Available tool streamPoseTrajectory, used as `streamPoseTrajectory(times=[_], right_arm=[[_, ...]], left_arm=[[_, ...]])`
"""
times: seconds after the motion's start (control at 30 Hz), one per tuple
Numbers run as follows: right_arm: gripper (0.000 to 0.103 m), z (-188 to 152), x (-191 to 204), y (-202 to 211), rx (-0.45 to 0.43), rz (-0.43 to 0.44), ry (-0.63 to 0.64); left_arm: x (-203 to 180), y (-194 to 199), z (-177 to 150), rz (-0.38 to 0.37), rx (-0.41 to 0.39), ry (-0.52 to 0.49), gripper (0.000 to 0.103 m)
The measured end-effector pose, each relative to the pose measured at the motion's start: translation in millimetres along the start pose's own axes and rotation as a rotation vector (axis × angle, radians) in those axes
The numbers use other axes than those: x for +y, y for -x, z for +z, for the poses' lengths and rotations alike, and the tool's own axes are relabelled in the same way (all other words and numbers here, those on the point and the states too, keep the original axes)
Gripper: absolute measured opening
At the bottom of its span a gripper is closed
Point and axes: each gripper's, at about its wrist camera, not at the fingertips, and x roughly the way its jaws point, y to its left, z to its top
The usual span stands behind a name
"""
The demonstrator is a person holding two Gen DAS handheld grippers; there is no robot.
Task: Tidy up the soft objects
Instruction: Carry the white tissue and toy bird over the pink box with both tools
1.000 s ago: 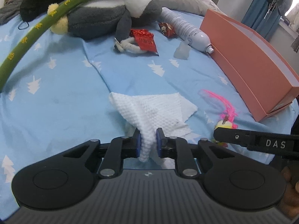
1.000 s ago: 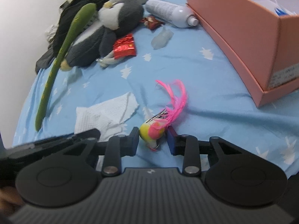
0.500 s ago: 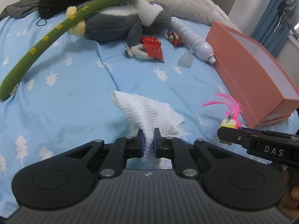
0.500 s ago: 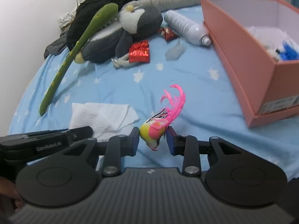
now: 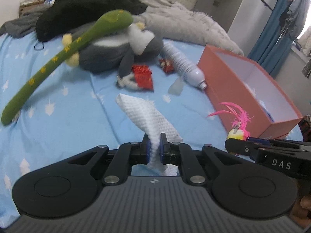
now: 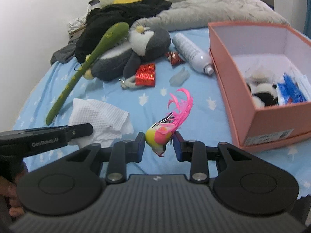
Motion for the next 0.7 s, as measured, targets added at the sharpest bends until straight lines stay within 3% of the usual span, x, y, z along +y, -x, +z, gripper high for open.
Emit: streamPoseTrajectory(times=[0.7], right_arm=[[0.035,84,-2,86,-0.296,-0.048,0.119]], left_arm=[[-82,59,98,-0.141,-0.227,-0.092,0.011]])
